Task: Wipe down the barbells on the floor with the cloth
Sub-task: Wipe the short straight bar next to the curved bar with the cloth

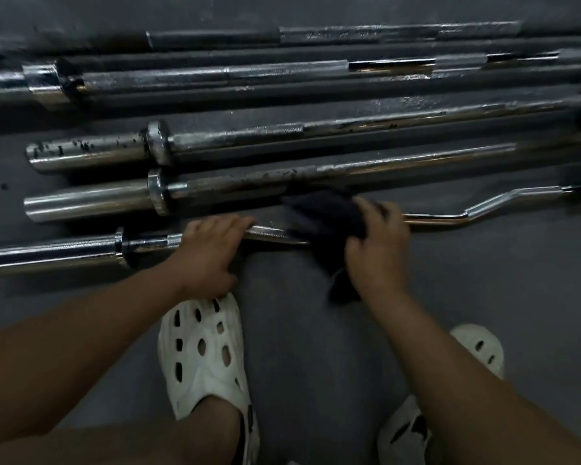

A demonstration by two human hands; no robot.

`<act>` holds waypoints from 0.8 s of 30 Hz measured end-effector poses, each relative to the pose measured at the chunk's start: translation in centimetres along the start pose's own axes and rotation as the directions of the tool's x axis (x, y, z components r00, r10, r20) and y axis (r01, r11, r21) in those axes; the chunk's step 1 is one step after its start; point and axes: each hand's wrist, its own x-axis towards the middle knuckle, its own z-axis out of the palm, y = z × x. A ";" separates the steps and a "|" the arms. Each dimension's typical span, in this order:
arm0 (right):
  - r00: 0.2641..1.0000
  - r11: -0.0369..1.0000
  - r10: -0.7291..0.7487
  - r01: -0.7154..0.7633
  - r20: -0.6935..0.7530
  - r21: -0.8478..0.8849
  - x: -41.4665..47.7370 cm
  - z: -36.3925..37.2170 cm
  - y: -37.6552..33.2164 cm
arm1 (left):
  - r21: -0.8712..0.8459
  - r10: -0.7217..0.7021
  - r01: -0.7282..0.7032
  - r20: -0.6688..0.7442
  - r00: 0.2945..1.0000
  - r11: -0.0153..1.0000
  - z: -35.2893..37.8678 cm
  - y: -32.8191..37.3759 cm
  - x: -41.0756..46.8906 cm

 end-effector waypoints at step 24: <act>0.964 0.969 0.245 -0.247 -0.101 -0.003 -1.4 0.9 -1.2 | 0.039 0.048 -0.046 -0.069 0.996 0.998 0.8 -0.3 0.1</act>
